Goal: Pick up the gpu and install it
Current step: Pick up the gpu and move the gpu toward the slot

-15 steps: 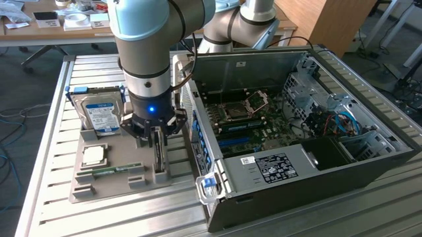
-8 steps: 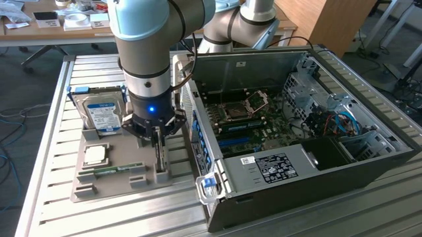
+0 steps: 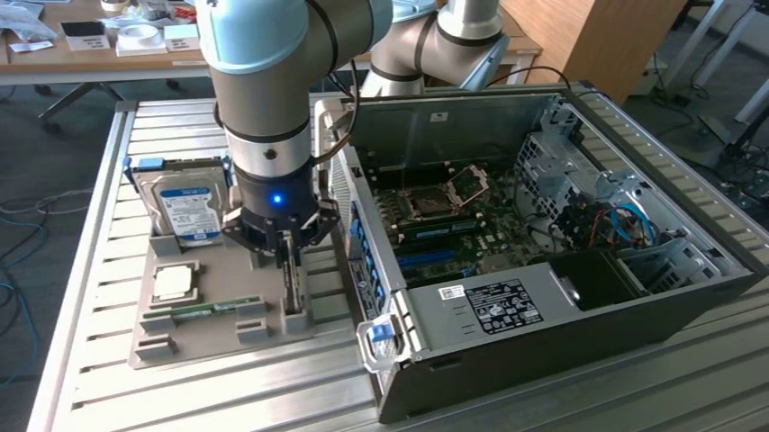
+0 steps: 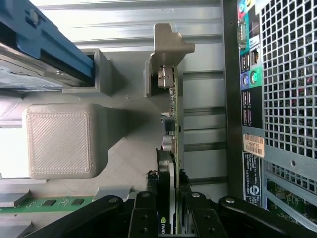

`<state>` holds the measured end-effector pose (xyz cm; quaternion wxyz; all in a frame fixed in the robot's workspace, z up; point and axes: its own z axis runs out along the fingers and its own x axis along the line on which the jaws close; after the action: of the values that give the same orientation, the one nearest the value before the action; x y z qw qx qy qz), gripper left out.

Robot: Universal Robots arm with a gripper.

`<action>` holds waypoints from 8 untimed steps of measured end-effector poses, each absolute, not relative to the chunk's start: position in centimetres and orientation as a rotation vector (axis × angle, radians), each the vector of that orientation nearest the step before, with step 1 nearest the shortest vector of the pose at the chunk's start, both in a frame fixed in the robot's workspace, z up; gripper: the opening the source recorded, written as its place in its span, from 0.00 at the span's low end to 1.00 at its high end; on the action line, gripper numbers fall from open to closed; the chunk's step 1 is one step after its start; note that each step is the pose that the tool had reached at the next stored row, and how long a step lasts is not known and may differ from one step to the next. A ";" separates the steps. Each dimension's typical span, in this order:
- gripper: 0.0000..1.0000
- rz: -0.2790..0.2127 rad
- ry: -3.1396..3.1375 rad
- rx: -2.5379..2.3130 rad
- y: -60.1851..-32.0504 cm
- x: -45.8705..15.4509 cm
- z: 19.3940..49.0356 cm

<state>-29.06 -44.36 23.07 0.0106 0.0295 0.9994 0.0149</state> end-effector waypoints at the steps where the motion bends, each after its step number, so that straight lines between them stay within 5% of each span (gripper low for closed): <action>1: 0.27 0.047 3.119 0.068 -44.4 -29.1 23.1; 8: 0.27 0.047 3.120 0.046 -44.4 -29.1 23.2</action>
<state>-29.05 -44.36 23.16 0.0105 0.0147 0.9997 0.0151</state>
